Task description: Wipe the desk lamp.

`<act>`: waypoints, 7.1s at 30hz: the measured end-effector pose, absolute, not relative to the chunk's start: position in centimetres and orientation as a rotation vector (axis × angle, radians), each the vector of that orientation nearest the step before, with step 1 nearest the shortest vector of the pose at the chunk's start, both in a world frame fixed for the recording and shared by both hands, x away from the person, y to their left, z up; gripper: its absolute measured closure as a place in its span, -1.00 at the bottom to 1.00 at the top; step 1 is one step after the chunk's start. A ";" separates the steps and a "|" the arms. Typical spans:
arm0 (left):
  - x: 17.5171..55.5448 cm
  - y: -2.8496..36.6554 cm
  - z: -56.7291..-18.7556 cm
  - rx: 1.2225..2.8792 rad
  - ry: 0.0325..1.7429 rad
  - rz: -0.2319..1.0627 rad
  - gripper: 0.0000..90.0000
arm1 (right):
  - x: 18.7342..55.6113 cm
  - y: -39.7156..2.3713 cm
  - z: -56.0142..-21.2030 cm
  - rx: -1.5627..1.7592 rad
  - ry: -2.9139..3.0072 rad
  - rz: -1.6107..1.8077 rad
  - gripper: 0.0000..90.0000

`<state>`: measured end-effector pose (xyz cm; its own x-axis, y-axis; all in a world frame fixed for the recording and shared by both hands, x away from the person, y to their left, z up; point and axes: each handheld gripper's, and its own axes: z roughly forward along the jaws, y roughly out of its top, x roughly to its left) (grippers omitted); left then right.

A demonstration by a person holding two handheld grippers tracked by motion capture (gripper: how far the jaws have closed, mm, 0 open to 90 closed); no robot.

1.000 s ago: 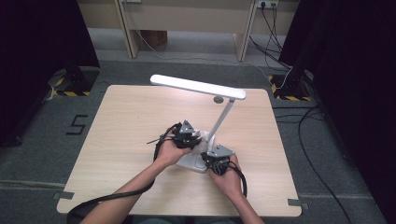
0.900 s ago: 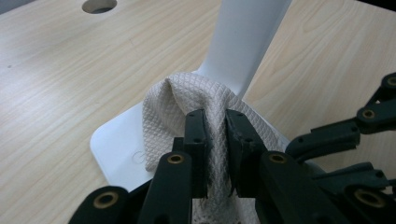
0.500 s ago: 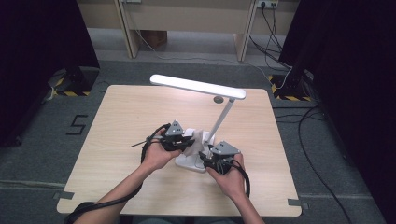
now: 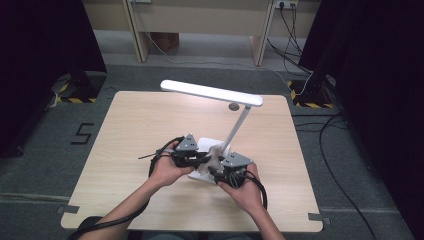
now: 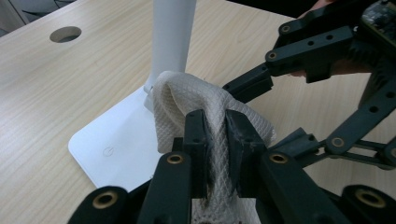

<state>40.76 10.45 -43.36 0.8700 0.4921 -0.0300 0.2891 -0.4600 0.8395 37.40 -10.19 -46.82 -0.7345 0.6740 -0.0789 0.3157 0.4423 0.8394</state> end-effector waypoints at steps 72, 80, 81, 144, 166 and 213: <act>41.9 14.0 -50.5 1.972 0.727 0.263 0.15 | 40.0 -18.2 -33.8 0.719 1.932 1.125 0.85; 42.0 13.8 -50.9 1.985 0.740 0.248 0.13 | 40.4 -18.5 -32.1 0.712 1.916 1.127 0.84; 42.1 13.9 -51.0 1.986 0.742 0.248 0.13 | 40.5 -18.5 -32.0 0.709 1.918 1.122 0.84; 41.8 13.6 -51.7 2.016 0.756 0.329 0.49 | 42.2 -16.7 -35.8 0.779 2.010 1.080 0.84; 41.8 13.6 -51.7 2.014 0.763 0.330 0.50 | 42.9 -15.8 -38.5 0.802 2.078 1.060 0.84; 41.8 13.6 -51.7 2.015 0.763 0.330 0.52 | 44.4 -14.0 -43.9 0.861 2.242 1.000 0.86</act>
